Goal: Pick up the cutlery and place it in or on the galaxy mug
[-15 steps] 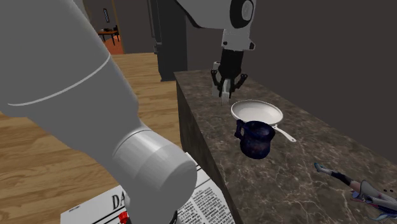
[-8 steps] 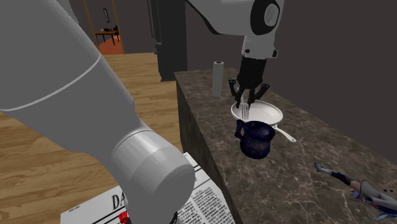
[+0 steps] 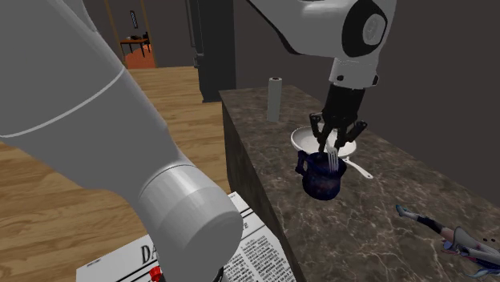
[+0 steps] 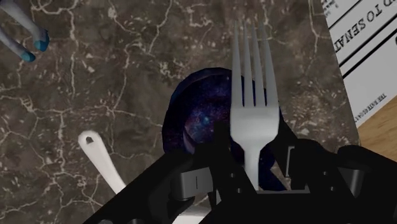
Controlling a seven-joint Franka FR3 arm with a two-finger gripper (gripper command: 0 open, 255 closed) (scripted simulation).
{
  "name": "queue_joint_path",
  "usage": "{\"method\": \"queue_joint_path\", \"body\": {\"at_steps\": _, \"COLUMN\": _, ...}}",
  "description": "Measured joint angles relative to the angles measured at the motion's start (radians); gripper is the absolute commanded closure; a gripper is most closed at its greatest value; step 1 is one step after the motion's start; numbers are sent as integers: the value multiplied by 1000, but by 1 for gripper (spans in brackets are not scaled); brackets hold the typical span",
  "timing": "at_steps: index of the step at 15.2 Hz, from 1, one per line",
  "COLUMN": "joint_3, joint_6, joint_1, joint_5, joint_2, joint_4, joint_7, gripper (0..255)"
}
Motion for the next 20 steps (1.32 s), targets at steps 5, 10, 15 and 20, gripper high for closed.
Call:
{"method": "queue_joint_path", "body": {"at_steps": 5, "joint_3": -7, "joint_6": 73, "joint_1": -2, "joint_5": -2, "joint_2": 30, "joint_4": -44, "joint_7": -5, "gripper": 255}}
{"method": "queue_joint_path", "body": {"at_steps": 10, "joint_3": -9, "joint_6": 102, "joint_1": -3, "joint_5": -3, "joint_2": 39, "joint_4": -63, "joint_7": -5, "gripper": 255}}
{"method": "queue_joint_path", "body": {"at_steps": 15, "joint_3": -9, "joint_6": 103, "joint_1": -3, "joint_5": -3, "joint_2": 39, "joint_4": -63, "joint_7": -5, "gripper": 0}}
{"method": "queue_joint_path", "body": {"at_steps": 20, "joint_3": -7, "joint_6": 89, "joint_1": -1, "joint_5": -2, "joint_2": 36, "joint_4": -52, "joint_7": -4, "gripper": 0}}
